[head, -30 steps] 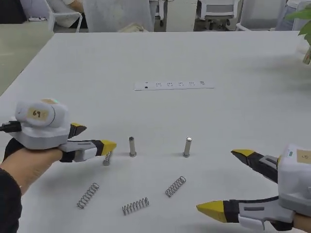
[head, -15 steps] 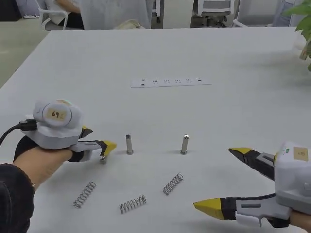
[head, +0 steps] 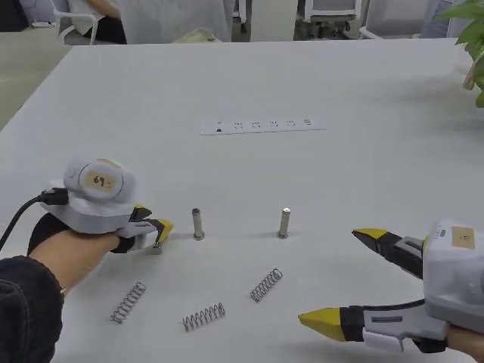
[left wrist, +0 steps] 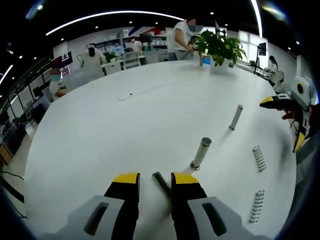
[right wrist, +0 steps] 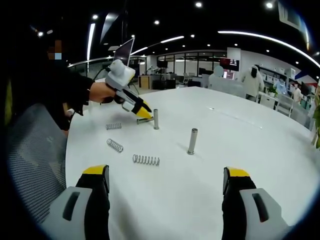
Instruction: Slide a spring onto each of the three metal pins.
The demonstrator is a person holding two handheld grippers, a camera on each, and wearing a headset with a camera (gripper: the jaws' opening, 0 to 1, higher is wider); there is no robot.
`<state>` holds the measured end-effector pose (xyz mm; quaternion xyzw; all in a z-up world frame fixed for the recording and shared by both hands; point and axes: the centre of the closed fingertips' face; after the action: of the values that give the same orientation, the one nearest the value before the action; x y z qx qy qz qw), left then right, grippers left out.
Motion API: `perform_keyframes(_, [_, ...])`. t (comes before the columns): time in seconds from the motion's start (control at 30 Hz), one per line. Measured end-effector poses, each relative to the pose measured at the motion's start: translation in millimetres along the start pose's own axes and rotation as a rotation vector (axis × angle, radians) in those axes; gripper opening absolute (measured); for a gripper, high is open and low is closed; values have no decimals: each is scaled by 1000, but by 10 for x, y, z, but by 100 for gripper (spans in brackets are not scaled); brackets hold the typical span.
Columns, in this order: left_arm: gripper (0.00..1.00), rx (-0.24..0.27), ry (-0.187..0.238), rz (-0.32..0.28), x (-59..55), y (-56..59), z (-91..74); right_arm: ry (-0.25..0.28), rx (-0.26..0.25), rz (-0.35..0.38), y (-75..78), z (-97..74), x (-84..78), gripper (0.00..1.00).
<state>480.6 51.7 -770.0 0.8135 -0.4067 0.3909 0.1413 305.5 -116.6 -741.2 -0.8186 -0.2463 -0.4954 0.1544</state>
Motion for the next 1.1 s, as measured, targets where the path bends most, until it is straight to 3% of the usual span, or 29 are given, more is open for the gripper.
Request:
perform_keyframes(0.47, [10,5,-48,12,-66,27,63,-5,6,0,-13,2,-22,93])
perform_keyframes(1.1, [2,20,-80,42,-85,-41,101,-8,8,7,-2,5,-42,93])
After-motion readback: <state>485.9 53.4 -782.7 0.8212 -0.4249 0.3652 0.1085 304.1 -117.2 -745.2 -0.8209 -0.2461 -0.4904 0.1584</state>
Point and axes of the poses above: the centre of the closed fingertips' face, and the gripper's own axes: z roughly forward along the fingers, y roughly to its right, x roughly out of its top, and after that the axes turned 2 degrees about -y, right-handed
